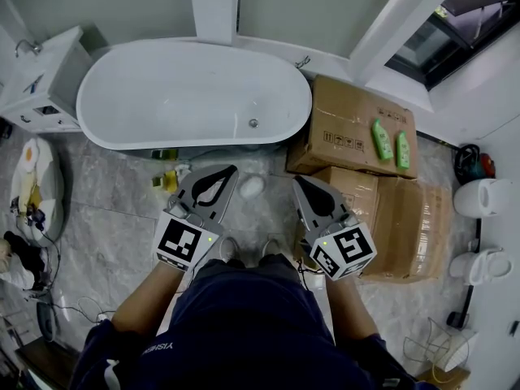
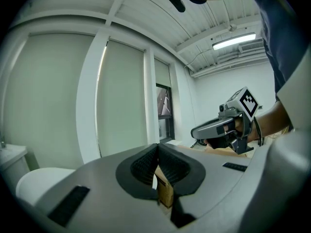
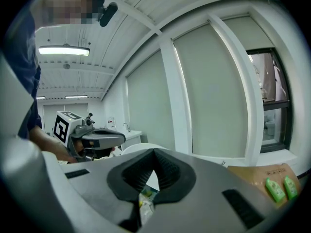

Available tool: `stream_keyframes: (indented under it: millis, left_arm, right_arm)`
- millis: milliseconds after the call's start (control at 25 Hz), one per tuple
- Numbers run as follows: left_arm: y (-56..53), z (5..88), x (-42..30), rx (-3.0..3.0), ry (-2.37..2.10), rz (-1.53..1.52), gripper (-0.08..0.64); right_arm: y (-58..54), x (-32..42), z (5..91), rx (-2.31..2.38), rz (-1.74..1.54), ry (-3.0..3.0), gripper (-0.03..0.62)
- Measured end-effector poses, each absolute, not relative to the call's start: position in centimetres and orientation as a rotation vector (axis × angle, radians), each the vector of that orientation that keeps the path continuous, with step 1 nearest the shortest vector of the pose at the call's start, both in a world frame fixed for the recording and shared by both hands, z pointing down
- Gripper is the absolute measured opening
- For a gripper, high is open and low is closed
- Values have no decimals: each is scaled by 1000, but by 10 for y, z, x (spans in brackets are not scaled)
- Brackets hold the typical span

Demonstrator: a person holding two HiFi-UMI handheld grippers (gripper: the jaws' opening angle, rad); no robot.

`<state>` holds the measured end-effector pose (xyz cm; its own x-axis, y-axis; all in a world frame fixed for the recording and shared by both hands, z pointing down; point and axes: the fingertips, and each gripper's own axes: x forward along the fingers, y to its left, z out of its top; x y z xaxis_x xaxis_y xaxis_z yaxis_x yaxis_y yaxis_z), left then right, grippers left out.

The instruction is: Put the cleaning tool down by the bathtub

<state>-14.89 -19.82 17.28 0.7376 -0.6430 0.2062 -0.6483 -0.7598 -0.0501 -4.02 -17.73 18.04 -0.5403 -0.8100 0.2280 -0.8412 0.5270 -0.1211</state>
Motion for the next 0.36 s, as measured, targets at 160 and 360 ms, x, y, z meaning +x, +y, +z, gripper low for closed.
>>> stream_keyframes:
  millis: [160,360]
  left_arm:
    - [-199,173,-153,2905,-1076,338,31]
    - [-202,174,-158,2903,-1073,313,31]
  right_arm:
    - [-178,-47,181,1415,325,-2617,3]
    - [-182,-55,181,1401,319,-2619,3]
